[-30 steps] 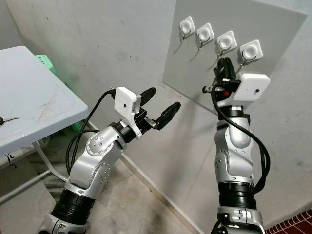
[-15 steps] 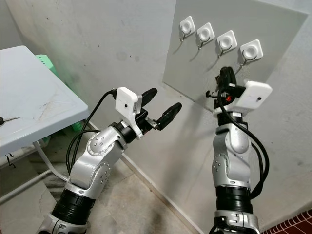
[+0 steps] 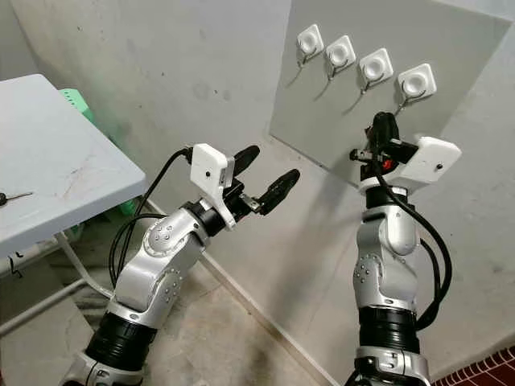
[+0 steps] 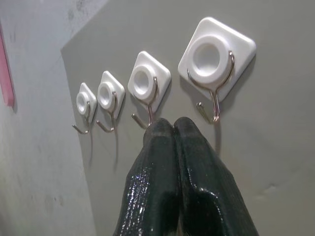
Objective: Hang keys on a hook
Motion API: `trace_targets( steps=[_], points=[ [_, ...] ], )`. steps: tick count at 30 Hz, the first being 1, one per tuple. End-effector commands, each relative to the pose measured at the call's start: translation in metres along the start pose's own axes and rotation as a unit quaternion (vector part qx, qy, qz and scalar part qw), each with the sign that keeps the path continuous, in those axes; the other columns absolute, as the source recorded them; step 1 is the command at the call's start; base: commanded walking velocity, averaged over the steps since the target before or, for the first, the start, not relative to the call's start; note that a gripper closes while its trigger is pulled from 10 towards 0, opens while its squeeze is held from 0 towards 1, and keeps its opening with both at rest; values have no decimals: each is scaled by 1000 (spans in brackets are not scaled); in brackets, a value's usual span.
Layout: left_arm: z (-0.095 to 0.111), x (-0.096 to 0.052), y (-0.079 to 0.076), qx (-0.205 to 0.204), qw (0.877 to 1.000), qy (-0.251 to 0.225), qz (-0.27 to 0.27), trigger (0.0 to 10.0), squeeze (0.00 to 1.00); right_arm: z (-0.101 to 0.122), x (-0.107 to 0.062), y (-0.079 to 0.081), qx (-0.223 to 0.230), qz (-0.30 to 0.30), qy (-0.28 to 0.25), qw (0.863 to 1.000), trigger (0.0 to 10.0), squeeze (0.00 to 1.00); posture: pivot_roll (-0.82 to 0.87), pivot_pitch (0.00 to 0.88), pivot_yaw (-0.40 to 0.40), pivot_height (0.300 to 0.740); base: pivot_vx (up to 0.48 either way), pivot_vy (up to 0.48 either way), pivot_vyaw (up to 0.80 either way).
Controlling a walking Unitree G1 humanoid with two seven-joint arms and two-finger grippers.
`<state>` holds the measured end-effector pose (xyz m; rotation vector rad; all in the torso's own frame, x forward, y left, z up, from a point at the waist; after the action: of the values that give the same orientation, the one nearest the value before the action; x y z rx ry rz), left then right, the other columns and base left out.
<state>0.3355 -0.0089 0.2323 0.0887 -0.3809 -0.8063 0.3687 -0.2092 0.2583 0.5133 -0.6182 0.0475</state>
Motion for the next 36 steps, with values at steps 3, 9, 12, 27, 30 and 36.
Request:
trace_targets(
  steps=[3, 9, 12, 27, 30, 36],
  points=[
    [8, 2, -3, 4, 1000, -12, -2, 10000, 0, 18, 9, 6, -9, 15, -33, 999, 10000, 0, -26, 59, -66, 740, 0, 0, 0],
    [8, 2, -3, 4, 1000, -12, -2, 10000, 0, 22, 12, 8, -7, 16, -41, 999, 10000, 0, -26, 60, -66, 740, 0, 0, 0],
    [8, 2, -3, 3, 1000, -12, -2, 10000, 0, 24, 14, 8, -7, 15, -44, 999, 10000, 0, -25, 60, -67, 740, 0, 0, 0],
    [9, 1, -2, 1, 1000, -12, 1, 10000, 0, 20, 13, -9, 24, -34, -37, 998, 10000, 0, -23, 65, -70, 740, 0, 0, 0],
    [9, 2, -2, 1, 1000, -12, 1, 10000, 0, 18, 13, -9, 25, -36, -31, 999, 10000, 0, -22, 66, -70, 740, 0, 0, 0],
    [9, 2, -2, -1, 1000, -13, 2, 10000, 0, 15, 13, -8, 30, -34, -23, 999, 10000, 0, -21, 68, -71, 740, 0, 0, 0]
  ],
)
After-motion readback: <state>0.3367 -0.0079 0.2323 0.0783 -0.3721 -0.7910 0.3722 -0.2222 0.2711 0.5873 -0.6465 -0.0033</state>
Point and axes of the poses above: a point about 5 cm out from each wrist's last joint towards the gripper, its own x axis pointing out of the wrist towards the gripper, its own z axis along the axis of the wrist's last joint, y = z × x, the point moved 4 cm from there along x, pointing out of the wrist towards the gripper, and after that the axes turned 13 degrees about x, right-handed, at the moved point
